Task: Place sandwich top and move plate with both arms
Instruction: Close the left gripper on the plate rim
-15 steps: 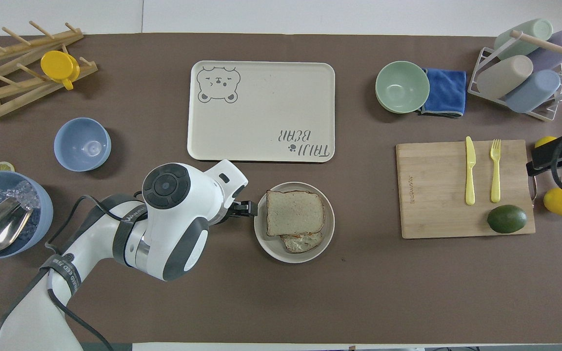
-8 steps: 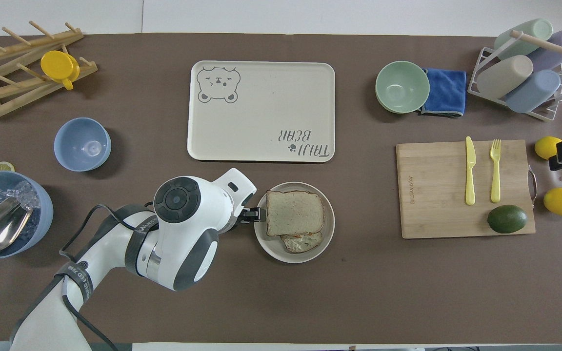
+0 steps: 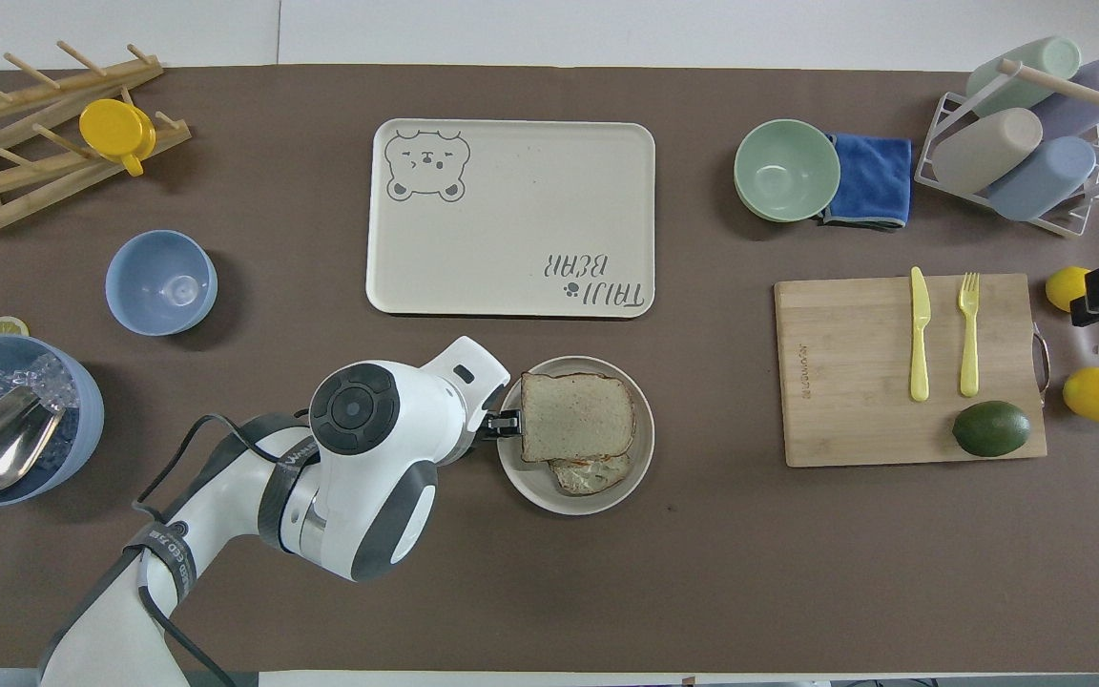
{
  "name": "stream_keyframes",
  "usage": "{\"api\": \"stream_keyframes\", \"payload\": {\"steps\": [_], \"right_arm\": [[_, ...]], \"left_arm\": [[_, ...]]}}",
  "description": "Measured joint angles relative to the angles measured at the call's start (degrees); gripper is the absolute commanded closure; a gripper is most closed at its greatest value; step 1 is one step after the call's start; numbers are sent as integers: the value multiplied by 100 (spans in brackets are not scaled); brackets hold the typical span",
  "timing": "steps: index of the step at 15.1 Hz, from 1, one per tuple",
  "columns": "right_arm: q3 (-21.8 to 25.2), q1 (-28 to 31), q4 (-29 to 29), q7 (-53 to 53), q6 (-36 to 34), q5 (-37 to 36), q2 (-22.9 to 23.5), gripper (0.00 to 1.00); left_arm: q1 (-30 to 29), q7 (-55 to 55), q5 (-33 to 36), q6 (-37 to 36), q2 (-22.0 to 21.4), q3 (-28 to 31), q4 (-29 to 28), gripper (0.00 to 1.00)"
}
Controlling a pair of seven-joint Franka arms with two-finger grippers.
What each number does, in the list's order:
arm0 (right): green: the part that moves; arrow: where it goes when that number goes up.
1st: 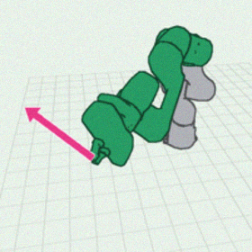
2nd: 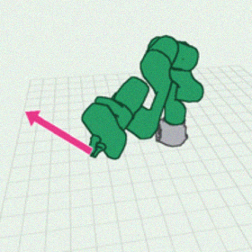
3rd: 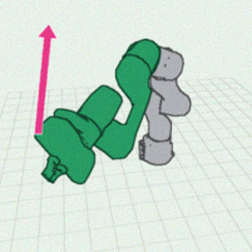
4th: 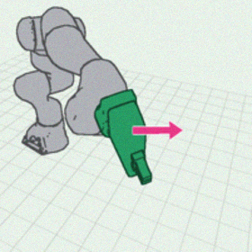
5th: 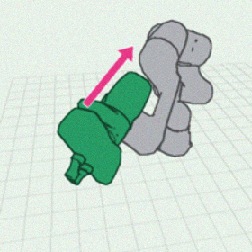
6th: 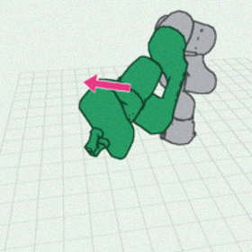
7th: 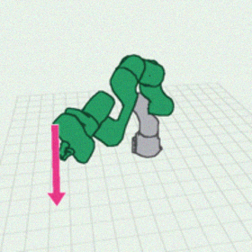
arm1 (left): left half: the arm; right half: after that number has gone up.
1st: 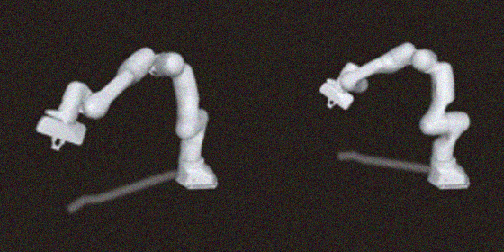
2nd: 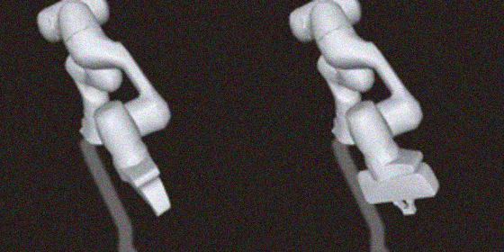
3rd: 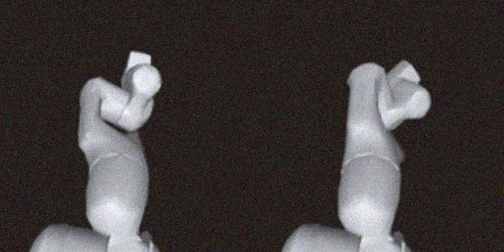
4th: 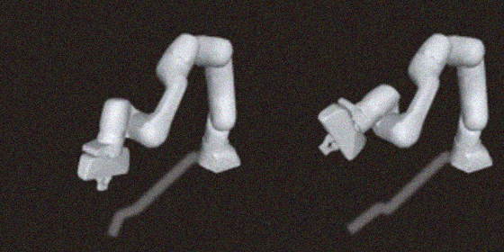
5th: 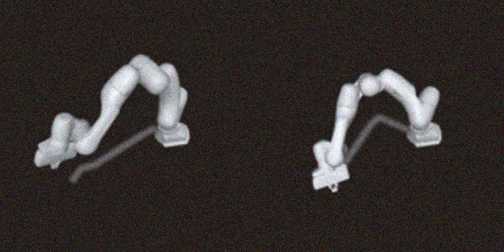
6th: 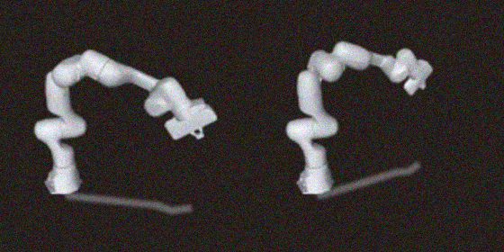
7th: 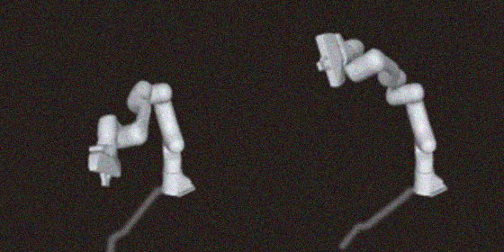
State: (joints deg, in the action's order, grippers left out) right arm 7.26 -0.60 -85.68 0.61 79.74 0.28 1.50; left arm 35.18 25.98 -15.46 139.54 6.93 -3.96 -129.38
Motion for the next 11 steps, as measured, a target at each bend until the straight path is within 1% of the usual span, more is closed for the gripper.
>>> {"api": "stream_keyframes", "payload": {"steps": [3, 8, 10, 11], "right_arm": [[0, 0, 0, 0, 0, 0, 0, 0], [0, 0, 0, 0, 0, 0, 0, 0], [0, 0, 0, 0, 0, 0, 0, 0], [0, 0, 0, 0, 0, 0, 0, 0]], "left_arm": [[63, 16, -106, 96, 1, 0, -37, 43], [130, 19, -184, 231, 9, 0, -83, 62], [144, 21, -187, 303, 29, 0, -94, 68], [149, 21, -195, 330, 44, 0, -100, 70]]}}
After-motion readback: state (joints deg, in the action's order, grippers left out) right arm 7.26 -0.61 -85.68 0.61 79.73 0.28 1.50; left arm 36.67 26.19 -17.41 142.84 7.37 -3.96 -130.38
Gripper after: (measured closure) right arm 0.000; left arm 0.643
